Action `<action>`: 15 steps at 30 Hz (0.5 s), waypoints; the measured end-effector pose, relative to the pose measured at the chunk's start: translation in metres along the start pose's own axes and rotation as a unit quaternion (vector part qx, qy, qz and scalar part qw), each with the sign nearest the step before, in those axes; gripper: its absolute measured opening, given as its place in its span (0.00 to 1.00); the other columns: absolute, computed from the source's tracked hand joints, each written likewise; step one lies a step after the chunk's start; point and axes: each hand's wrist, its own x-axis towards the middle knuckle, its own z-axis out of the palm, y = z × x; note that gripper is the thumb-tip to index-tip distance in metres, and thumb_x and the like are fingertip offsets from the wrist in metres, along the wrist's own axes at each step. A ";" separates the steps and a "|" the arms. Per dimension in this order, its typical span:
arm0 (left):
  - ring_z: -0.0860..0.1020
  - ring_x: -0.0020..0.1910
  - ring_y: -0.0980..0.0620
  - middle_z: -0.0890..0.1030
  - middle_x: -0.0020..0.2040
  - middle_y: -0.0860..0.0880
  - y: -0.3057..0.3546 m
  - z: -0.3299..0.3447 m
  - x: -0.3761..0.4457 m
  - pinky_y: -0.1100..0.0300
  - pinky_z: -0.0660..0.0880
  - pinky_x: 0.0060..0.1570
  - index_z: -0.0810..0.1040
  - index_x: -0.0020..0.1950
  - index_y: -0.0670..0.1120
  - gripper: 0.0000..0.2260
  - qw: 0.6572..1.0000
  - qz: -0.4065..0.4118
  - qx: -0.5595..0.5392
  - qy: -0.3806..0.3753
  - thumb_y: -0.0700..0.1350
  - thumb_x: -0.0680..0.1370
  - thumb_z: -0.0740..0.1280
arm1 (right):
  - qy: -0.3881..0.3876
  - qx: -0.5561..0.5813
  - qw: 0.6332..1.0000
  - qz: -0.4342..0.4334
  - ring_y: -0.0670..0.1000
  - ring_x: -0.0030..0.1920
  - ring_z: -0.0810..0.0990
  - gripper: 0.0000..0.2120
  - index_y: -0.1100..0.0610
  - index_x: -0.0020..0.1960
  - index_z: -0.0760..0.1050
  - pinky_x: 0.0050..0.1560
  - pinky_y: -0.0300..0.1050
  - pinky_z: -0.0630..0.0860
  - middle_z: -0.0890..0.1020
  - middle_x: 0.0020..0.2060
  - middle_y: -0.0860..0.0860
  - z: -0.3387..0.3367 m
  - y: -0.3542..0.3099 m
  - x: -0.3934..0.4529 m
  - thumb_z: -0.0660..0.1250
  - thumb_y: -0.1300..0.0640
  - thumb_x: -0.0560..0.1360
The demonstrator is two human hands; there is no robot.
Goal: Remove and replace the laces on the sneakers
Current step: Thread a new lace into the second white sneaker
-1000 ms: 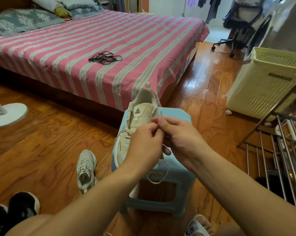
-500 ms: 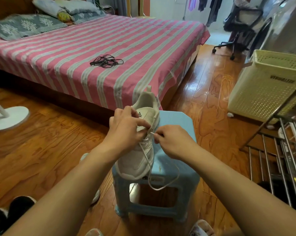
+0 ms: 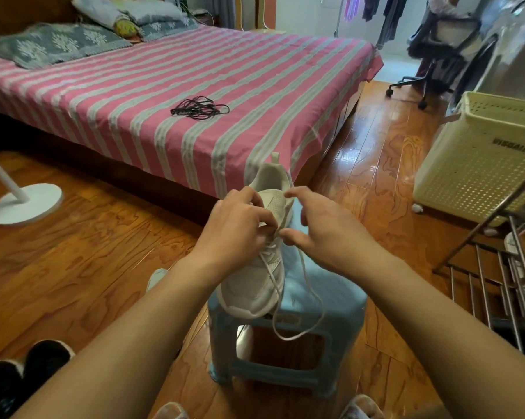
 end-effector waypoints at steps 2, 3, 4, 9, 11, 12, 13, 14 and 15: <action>0.77 0.49 0.51 0.77 0.48 0.56 0.006 -0.003 -0.003 0.52 0.76 0.50 0.88 0.44 0.53 0.03 0.998 -0.031 -0.057 0.005 0.45 0.74 0.75 | -0.056 -0.024 0.997 -0.044 0.44 0.48 0.70 0.23 0.44 0.71 0.68 0.52 0.45 0.73 0.69 0.49 0.42 -0.003 -0.001 -0.003 0.68 0.45 0.78; 0.79 0.48 0.53 0.79 0.46 0.57 0.006 -0.009 -0.002 0.53 0.77 0.51 0.87 0.42 0.52 0.04 0.992 -0.066 -0.102 0.021 0.43 0.74 0.74 | -0.078 -0.036 0.995 -0.053 0.45 0.50 0.71 0.21 0.44 0.69 0.69 0.53 0.44 0.73 0.68 0.50 0.41 0.000 0.000 -0.003 0.67 0.45 0.78; 0.81 0.45 0.54 0.82 0.44 0.56 0.003 -0.019 0.000 0.54 0.79 0.50 0.87 0.40 0.52 0.06 0.979 -0.118 -0.160 0.050 0.42 0.74 0.74 | -0.087 -0.034 0.994 -0.054 0.45 0.52 0.72 0.20 0.45 0.68 0.70 0.54 0.44 0.73 0.69 0.50 0.41 0.003 0.002 -0.003 0.67 0.45 0.77; 0.86 0.41 0.46 0.82 0.50 0.42 -0.069 -0.090 -0.001 0.54 0.84 0.40 0.75 0.54 0.43 0.07 0.594 -0.444 -0.498 0.449 0.37 0.84 0.57 | -0.094 0.040 0.994 -0.042 0.44 0.52 0.75 0.18 0.43 0.61 0.73 0.56 0.45 0.75 0.74 0.52 0.41 0.006 0.010 -0.005 0.67 0.40 0.74; 0.84 0.45 0.45 0.78 0.50 0.45 -0.103 -0.087 -0.024 0.51 0.84 0.49 0.68 0.68 0.41 0.14 0.534 -0.542 -0.489 0.427 0.38 0.85 0.51 | -0.097 0.065 0.993 -0.024 0.44 0.49 0.77 0.16 0.45 0.60 0.74 0.54 0.46 0.77 0.77 0.50 0.41 0.007 0.012 -0.006 0.68 0.41 0.75; 0.82 0.50 0.43 0.78 0.54 0.43 -0.115 -0.077 -0.033 0.48 0.82 0.54 0.67 0.73 0.41 0.16 0.617 -0.600 -0.391 0.326 0.39 0.85 0.53 | -0.102 0.085 0.991 -0.009 0.44 0.47 0.78 0.16 0.46 0.61 0.74 0.52 0.45 0.78 0.78 0.47 0.42 0.009 0.013 -0.006 0.69 0.44 0.76; 0.79 0.58 0.40 0.75 0.63 0.41 -0.121 -0.063 -0.040 0.45 0.78 0.60 0.65 0.76 0.42 0.20 0.725 -0.620 -0.245 0.174 0.41 0.84 0.58 | -0.107 0.104 0.989 0.006 0.44 0.45 0.79 0.16 0.46 0.62 0.73 0.51 0.45 0.78 0.80 0.45 0.43 0.010 0.012 -0.007 0.69 0.47 0.77; 0.73 0.66 0.37 0.69 0.72 0.39 -0.120 -0.050 -0.042 0.43 0.74 0.66 0.63 0.79 0.44 0.25 0.803 -0.582 -0.117 0.053 0.43 0.82 0.63 | -0.110 0.121 0.986 0.015 0.45 0.44 0.79 0.16 0.47 0.64 0.72 0.50 0.45 0.79 0.80 0.43 0.44 0.012 0.010 -0.007 0.70 0.50 0.77; 0.70 0.71 0.38 0.66 0.75 0.39 -0.112 -0.040 -0.037 0.43 0.71 0.69 0.62 0.80 0.46 0.28 0.864 -0.502 -0.041 -0.012 0.45 0.81 0.65 | -0.111 0.131 0.985 0.020 0.46 0.43 0.80 0.17 0.46 0.65 0.71 0.49 0.47 0.79 0.81 0.41 0.46 0.014 0.008 -0.007 0.69 0.53 0.78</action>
